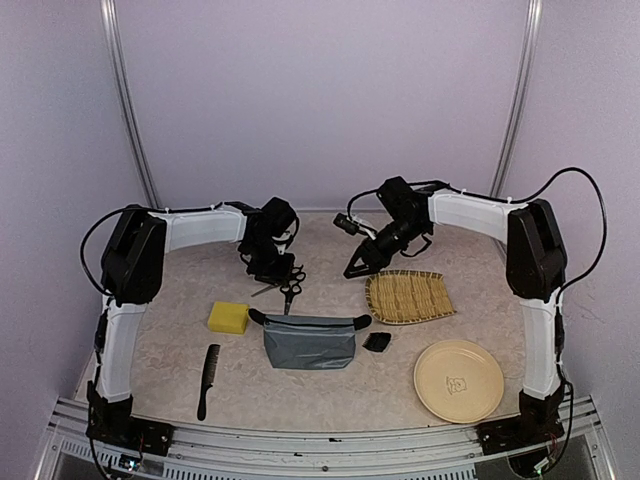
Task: Sort the hair-cutting tools
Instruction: Pick up the thinning scissors from the center of the board.
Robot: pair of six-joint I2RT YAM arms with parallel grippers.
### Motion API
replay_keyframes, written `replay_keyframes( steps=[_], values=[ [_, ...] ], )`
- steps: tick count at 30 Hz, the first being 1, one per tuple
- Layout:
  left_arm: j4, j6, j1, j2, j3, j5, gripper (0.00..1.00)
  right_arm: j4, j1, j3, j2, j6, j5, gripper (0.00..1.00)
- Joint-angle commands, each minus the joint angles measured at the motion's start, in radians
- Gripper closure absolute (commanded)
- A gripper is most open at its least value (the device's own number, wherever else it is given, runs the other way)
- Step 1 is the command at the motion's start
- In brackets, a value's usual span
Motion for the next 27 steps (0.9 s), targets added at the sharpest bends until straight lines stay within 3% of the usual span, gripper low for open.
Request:
replay_keyframes(
  steps=[1,11,15,27],
  values=[
    [0.007,-0.016,-0.001,0.066,0.051,-0.003,0.68,0.018,0.002,-0.021,-0.008,-0.011,0.002,0.59],
    [-0.039,0.016,-0.032,0.132,0.112,-0.027,0.83,0.020,0.002,-0.035,-0.003,-0.012,-0.020,0.61],
    [-0.099,0.033,-0.057,0.153,0.160,-0.095,0.82,0.018,0.002,-0.035,-0.008,-0.015,-0.022,0.61],
    [-0.182,0.078,-0.084,0.204,0.202,-0.121,0.82,0.017,0.002,-0.041,-0.007,-0.021,-0.030,0.61]
  ],
)
